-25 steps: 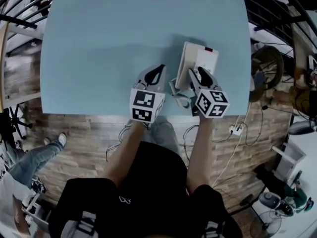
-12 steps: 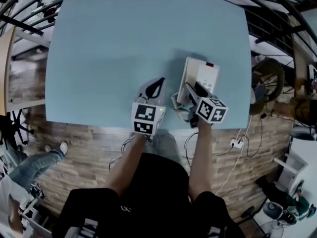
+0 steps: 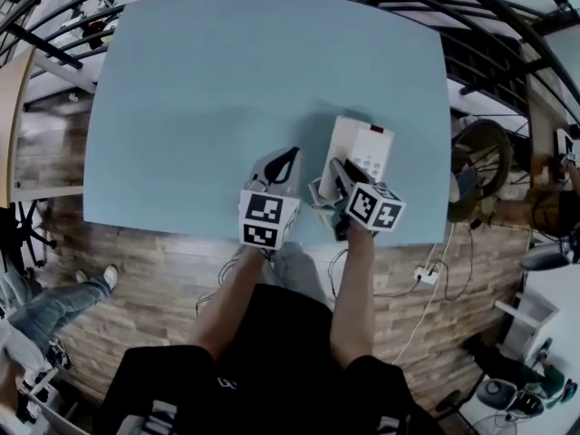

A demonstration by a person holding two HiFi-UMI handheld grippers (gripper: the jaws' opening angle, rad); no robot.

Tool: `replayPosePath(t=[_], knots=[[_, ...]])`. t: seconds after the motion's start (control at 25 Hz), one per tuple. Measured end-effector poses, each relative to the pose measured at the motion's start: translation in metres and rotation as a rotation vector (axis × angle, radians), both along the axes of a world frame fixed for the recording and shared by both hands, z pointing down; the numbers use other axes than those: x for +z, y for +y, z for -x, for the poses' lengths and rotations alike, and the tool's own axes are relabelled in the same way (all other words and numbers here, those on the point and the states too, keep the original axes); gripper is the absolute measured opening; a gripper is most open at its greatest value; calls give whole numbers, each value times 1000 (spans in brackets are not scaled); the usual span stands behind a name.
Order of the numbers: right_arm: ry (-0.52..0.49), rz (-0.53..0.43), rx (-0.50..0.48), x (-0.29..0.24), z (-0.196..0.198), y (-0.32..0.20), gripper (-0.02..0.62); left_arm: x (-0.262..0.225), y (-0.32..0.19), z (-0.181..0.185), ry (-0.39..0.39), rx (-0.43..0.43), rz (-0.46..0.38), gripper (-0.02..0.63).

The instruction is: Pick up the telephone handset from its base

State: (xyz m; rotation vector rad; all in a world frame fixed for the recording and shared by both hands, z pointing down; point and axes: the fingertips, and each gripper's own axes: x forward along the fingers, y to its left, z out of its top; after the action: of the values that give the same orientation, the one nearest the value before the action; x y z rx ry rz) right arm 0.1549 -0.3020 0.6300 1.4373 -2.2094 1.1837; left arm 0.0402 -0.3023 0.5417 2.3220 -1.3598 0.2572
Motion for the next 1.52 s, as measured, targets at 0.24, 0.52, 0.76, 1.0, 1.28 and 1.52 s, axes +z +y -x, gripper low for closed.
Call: replayPosePath(t=[0.24, 0.52, 0.76, 1.0, 1.28, 1.52], knots=[[45, -153, -26, -56, 12, 3, 91, -28, -1, 0, 2, -9, -57, 0], [115, -388, 1, -146, -14, 5, 91, -84, 1, -16, 9, 19, -171, 0], [193, -608, 34, -220, -42, 22, 89, -128, 8, -40, 14, 54, -271, 0], [217, -737, 80, -262, -70, 35, 86, -154, 14, -67, 26, 99, -325, 0], [258, -780, 125, -276, -87, 42, 84, -163, 17, -77, 21, 122, -352, 0], [273, -782, 115, -273, -85, 38, 84, -157, 10, -76, 25, 112, -345, 0]])
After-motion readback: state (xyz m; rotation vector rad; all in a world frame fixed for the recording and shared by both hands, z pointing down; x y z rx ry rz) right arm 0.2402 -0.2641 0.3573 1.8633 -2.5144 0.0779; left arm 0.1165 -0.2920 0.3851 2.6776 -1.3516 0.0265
